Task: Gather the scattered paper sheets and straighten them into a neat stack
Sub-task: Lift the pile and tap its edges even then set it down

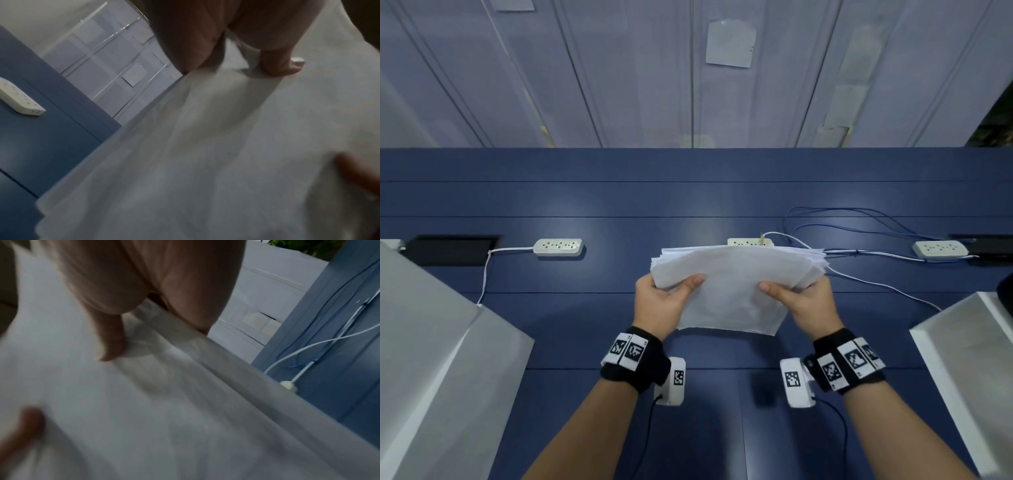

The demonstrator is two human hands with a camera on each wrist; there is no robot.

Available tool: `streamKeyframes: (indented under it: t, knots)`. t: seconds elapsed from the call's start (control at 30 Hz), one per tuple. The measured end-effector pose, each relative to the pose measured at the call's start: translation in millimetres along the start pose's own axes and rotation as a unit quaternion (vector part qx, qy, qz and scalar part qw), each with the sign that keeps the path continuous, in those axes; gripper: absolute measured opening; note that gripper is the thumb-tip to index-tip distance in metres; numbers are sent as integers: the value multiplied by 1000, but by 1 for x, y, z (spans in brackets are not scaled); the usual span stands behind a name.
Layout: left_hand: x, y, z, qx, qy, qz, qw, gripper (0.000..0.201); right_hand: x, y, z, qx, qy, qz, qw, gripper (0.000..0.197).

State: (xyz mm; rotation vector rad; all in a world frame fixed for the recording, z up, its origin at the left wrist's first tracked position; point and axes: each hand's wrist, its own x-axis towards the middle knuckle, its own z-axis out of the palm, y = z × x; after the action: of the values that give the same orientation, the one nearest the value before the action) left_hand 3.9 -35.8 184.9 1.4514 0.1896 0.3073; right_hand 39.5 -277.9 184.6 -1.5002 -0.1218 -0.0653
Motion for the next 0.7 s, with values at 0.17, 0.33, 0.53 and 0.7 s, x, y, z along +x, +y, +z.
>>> streamKeyframes:
  t: [0.17,0.33,0.53,0.7]
  knots:
    - [-8,-30,-5,24,-6,-17,1000,32,-10,36,-7,-28,13,26,999,34]
    - [-13,-70,-13,114,-55,-109,986,61,-20,67,-7,-102,-16,99,990,57]
    - [4,-54,6,98,1,-103,990,29,-1,51,15,-64,52,113,990,27]
    - [-7,-54,2,95,13,-106,990,37,-13,49,10,-49,63,112,991,30]
